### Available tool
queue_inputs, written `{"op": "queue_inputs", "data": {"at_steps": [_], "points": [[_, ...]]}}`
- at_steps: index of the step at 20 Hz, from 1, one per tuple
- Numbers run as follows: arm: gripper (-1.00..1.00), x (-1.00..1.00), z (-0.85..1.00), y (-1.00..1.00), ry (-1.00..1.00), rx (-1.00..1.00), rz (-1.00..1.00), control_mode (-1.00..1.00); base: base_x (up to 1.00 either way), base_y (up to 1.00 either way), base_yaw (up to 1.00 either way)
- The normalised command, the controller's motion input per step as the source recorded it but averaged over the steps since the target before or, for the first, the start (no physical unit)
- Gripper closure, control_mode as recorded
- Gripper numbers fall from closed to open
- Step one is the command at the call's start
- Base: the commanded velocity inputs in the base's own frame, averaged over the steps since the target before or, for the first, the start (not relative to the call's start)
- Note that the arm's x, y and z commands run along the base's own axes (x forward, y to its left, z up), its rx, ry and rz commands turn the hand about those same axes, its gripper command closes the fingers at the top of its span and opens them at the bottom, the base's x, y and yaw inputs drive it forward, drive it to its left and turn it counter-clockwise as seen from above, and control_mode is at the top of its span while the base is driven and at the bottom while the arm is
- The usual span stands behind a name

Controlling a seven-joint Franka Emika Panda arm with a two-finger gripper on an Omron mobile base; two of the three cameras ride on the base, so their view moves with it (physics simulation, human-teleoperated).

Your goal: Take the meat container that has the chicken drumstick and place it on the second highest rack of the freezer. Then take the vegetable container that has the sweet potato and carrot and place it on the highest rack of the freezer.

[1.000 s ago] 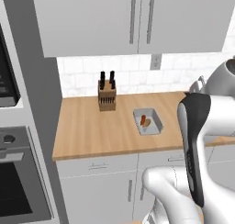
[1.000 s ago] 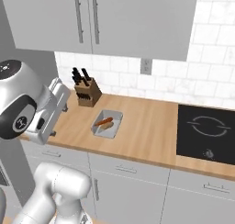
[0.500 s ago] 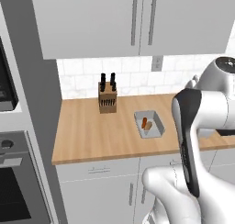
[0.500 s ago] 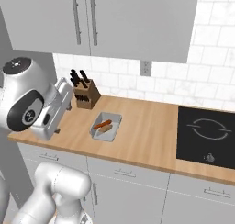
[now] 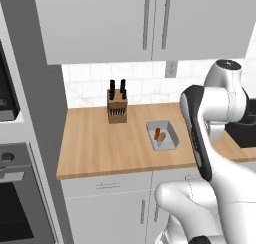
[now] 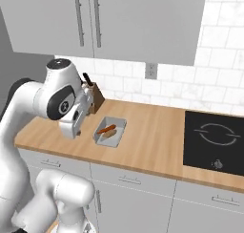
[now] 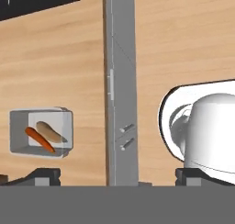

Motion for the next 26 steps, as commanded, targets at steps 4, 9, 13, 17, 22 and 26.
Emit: {"op": "queue_inputs", "data": {"at_steps": [4,9,13,17,22,26], "points": [[-1.00,0.64,-0.63,-0.43,0.02,0.06,0.22,-1.00,0.00,0.00,0.00],[-1.00,0.40,-0.71,-0.15,0.07,0.00,0.19,-1.00,0.00,0.00,0.00],[-1.00,0.33,-0.38,0.07,0.08,0.00,0.05,-1.00,0.00,0.00,0.00],[-1.00,0.33,-0.25,0.03,0.08,0.00,0.02,-1.00,0.00,0.00,0.00],[-1.00,0.50,-0.27,0.13,0.04,0.00,0.00,-1.00,0.00,0.00,0.00],[-1.00,0.64,-0.32,0.08,0.00,0.00,0.00,-1.00,0.00,0.00,0.00]]}}
